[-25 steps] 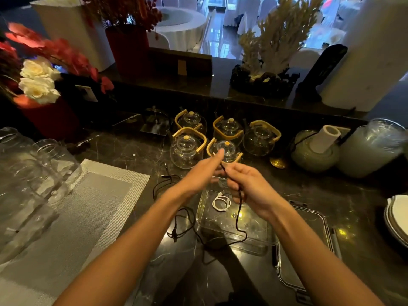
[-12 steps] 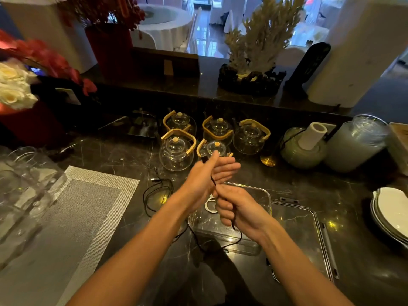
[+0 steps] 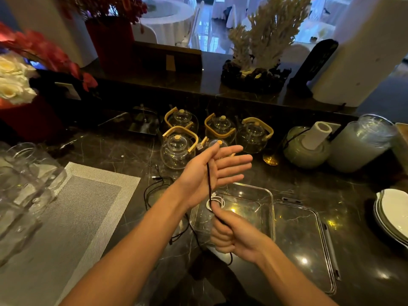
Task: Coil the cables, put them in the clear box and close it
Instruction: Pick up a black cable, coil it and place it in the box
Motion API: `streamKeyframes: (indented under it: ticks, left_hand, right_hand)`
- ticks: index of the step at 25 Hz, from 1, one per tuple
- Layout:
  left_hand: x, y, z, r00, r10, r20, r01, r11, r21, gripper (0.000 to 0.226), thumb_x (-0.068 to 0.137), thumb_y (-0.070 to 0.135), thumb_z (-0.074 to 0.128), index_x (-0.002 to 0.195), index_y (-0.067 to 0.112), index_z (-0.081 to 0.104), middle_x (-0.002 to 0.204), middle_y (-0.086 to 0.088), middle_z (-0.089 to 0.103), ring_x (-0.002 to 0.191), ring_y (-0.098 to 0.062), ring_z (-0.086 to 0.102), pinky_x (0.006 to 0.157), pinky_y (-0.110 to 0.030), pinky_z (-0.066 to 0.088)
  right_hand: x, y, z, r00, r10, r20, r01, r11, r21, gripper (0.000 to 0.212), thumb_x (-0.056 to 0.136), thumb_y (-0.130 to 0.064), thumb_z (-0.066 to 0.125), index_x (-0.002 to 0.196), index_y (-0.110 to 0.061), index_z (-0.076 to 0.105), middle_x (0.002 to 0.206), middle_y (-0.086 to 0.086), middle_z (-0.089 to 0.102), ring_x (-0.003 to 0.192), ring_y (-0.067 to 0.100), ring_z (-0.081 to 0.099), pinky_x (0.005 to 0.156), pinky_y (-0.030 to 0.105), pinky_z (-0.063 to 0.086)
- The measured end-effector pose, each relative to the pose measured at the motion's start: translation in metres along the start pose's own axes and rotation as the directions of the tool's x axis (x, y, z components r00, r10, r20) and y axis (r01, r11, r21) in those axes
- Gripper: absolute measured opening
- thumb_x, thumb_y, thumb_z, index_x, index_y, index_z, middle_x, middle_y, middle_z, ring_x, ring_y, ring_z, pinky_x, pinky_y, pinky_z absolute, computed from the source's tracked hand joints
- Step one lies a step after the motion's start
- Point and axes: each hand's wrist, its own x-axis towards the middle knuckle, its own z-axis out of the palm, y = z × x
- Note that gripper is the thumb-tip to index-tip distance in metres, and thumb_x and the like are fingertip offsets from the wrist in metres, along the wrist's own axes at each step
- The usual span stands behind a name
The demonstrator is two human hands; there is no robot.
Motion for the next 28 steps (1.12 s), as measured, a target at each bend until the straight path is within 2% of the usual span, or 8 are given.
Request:
streamKeyframes:
  ticks: [3, 6, 9, 12, 18, 23, 26, 28]
  left_hand:
    - [0.003, -0.002, -0.003, 0.999, 0.036, 0.002, -0.035, 0.995, -0.093, 0.054, 0.109, 0.036, 0.029, 0.139, -0.002, 0.052, 0.136, -0.026, 0.061, 0.125, -0.035, 0.062, 0.101, -0.040, 0.054]
    - [-0.002, -0.001, -0.001, 0.999, -0.011, 0.043, 0.020, 0.978, -0.209, 0.054, 0.108, 0.036, 0.030, 0.135, -0.003, 0.056, 0.132, -0.027, 0.063, 0.116, -0.033, 0.068, 0.095, -0.037, 0.058]
    - [-0.017, -0.001, -0.002, 0.990, -0.113, 0.082, 0.119, 0.990, -0.070, 0.058, 0.108, 0.040, 0.028, 0.131, 0.000, 0.062, 0.120, -0.024, 0.071, 0.107, -0.031, 0.072, 0.087, -0.035, 0.061]
    - [-0.035, -0.002, -0.012, 0.941, -0.277, 0.194, 0.279, 0.960, 0.014, 0.059, 0.108, 0.041, 0.027, 0.135, 0.000, 0.060, 0.106, -0.022, 0.076, 0.096, -0.029, 0.076, 0.078, -0.033, 0.063]
    - [-0.032, -0.041, -0.021, 0.840, -0.540, 0.050, 0.509, 0.816, 0.275, 0.063, 0.104, 0.047, 0.036, 0.128, -0.005, 0.063, 0.101, -0.024, 0.075, 0.087, -0.028, 0.077, 0.067, -0.028, 0.063]
    - [-0.015, -0.053, -0.033, 0.878, -0.472, -0.074, 0.476, 0.878, 0.050, 0.072, 0.104, 0.054, 0.030, 0.123, -0.006, 0.065, 0.112, -0.027, 0.072, 0.097, -0.033, 0.075, 0.084, -0.036, 0.061]
    - [-0.010, -0.050, -0.025, 0.922, -0.379, -0.081, 0.376, 0.926, -0.046, 0.067, 0.105, 0.051, 0.031, 0.087, 0.004, 0.075, 0.079, -0.016, 0.075, 0.073, -0.025, 0.076, 0.072, -0.034, 0.063]
    - [-0.003, -0.044, -0.019, 0.943, -0.318, -0.095, 0.307, 0.945, -0.108, 0.064, 0.106, 0.048, 0.031, 0.097, 0.000, 0.074, 0.080, -0.017, 0.075, 0.074, -0.025, 0.075, 0.071, -0.032, 0.061]
  right_hand:
    - [0.000, 0.000, -0.002, 0.992, 0.043, 0.117, -0.054, 0.994, 0.094, 0.067, 0.104, -0.052, 0.047, 0.050, -0.016, 0.030, 0.046, -0.002, 0.016, 0.040, 0.010, 0.014, 0.040, 0.022, 0.010]
    - [0.004, 0.005, -0.016, 0.999, -0.006, 0.035, 0.003, 0.996, 0.086, 0.050, 0.098, -0.043, 0.062, 0.063, -0.015, 0.039, 0.056, -0.002, 0.022, 0.048, 0.010, 0.020, 0.042, 0.021, 0.023]
    - [0.000, -0.004, -0.044, 0.999, -0.030, 0.010, 0.029, 0.996, 0.084, 0.037, 0.085, -0.029, 0.078, 0.070, -0.013, 0.048, 0.062, -0.001, 0.033, 0.056, 0.013, 0.026, 0.055, 0.027, 0.037]
    - [-0.009, -0.026, -0.067, 0.995, 0.049, 0.089, -0.036, 0.989, -0.141, 0.034, 0.089, -0.031, 0.073, 0.081, -0.008, 0.050, 0.058, -0.003, 0.036, 0.053, 0.012, 0.033, 0.057, 0.027, 0.034]
    - [-0.003, -0.085, -0.050, 0.959, 0.068, -0.275, -0.116, 0.980, -0.162, 0.033, 0.097, -0.037, 0.059, 0.070, -0.018, 0.055, 0.056, -0.008, 0.030, 0.043, 0.005, 0.025, 0.040, 0.017, 0.023]
    - [-0.014, -0.102, -0.013, 0.933, -0.099, -0.347, -0.015, 0.950, -0.310, 0.026, 0.102, -0.023, 0.051, 0.088, -0.006, 0.065, 0.063, -0.002, 0.041, 0.051, 0.009, 0.032, 0.044, 0.020, 0.030]
    - [-0.020, -0.088, 0.015, 0.940, -0.195, -0.282, 0.072, 0.916, -0.394, 0.023, 0.104, -0.017, 0.049, 0.103, -0.001, 0.065, 0.064, 0.002, 0.046, 0.051, 0.010, 0.044, 0.049, 0.024, 0.044]
    - [-0.020, -0.069, 0.027, 0.937, -0.237, -0.256, 0.108, 0.895, -0.432, 0.030, 0.106, -0.020, 0.049, 0.100, 0.005, 0.065, 0.063, 0.002, 0.052, 0.049, 0.010, 0.048, 0.052, 0.029, 0.052]
